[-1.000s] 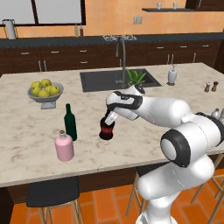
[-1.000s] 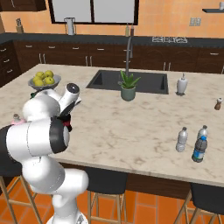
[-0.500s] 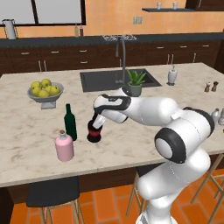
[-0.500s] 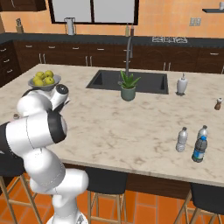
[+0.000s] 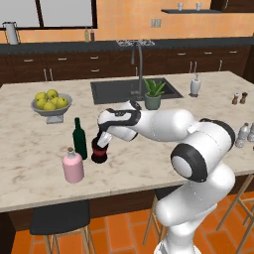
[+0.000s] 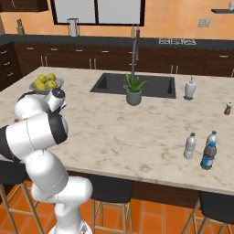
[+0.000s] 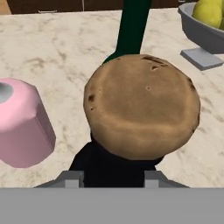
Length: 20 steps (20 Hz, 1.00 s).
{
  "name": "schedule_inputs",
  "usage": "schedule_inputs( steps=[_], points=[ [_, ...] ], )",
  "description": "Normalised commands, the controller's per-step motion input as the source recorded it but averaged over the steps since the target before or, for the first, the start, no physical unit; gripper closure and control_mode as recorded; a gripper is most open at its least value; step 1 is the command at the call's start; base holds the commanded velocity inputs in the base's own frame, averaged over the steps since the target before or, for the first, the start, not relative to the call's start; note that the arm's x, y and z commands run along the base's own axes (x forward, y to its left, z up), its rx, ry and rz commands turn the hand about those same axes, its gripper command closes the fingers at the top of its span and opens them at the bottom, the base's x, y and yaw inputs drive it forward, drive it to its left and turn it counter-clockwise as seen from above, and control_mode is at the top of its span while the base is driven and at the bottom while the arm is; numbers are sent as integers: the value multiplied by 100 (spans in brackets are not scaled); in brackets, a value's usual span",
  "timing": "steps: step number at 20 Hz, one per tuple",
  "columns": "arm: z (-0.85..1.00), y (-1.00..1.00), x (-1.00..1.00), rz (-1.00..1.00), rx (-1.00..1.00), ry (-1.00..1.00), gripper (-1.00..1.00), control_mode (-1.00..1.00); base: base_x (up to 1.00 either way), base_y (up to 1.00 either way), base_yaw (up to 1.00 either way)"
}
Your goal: Move the plastic bottles in the middle to the plastics group, and the glass bottles in the middle to the glass group.
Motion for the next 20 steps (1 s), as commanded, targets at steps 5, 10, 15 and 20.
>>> schedule_inputs(
  steps=[5,10,15,20],
  points=[
    [-2,4,0,0,-1,0,100,-100,0,0,0],
    [-38,13,0,0,-1,6,100,-100,0,0,0],
    [-19,1,0,0,-2,3,100,-100,0,0,0],
    [0,0,-11,0,0,-2,100,-100,0,0,0]
  ],
)
